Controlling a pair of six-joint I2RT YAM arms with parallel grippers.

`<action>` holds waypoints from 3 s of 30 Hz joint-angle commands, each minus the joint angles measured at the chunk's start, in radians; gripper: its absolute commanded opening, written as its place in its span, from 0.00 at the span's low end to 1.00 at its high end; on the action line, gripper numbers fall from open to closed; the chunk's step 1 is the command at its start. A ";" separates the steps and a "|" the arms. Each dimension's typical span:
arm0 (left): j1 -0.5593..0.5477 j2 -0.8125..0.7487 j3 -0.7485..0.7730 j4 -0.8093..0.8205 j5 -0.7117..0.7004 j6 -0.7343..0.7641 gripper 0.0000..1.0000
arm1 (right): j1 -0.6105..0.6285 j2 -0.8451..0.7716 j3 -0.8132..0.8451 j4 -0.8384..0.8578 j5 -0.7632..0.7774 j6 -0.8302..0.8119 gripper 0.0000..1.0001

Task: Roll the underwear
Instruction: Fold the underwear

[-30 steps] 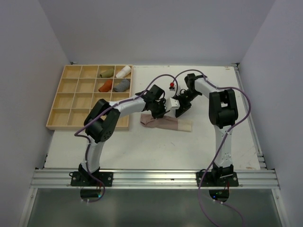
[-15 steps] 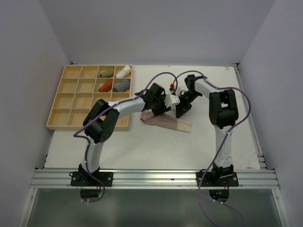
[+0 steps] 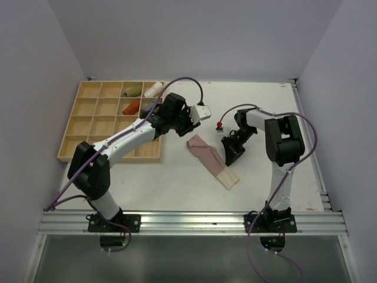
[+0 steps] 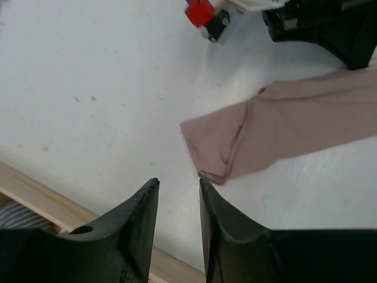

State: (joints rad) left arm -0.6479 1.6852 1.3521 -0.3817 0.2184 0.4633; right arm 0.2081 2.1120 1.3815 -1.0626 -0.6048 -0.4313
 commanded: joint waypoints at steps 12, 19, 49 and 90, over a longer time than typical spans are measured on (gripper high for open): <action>-0.001 0.303 0.031 -0.065 0.157 -0.176 0.30 | -0.007 -0.130 -0.130 0.115 -0.010 0.040 0.16; 0.016 0.496 0.258 -0.023 0.141 -0.181 0.33 | -0.148 -0.187 0.060 -0.006 -0.042 -0.055 0.38; 0.310 0.025 0.151 0.037 0.209 -0.345 1.00 | -0.006 0.072 -0.285 0.991 -0.381 0.753 0.42; 0.416 -0.088 -0.067 0.060 0.463 -0.203 1.00 | 0.195 -0.069 -0.472 1.277 -0.466 1.008 0.95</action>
State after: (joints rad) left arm -0.2321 1.6413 1.2869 -0.3454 0.6891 0.2138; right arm 0.3977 1.9915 0.9195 0.2394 -1.1183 0.6353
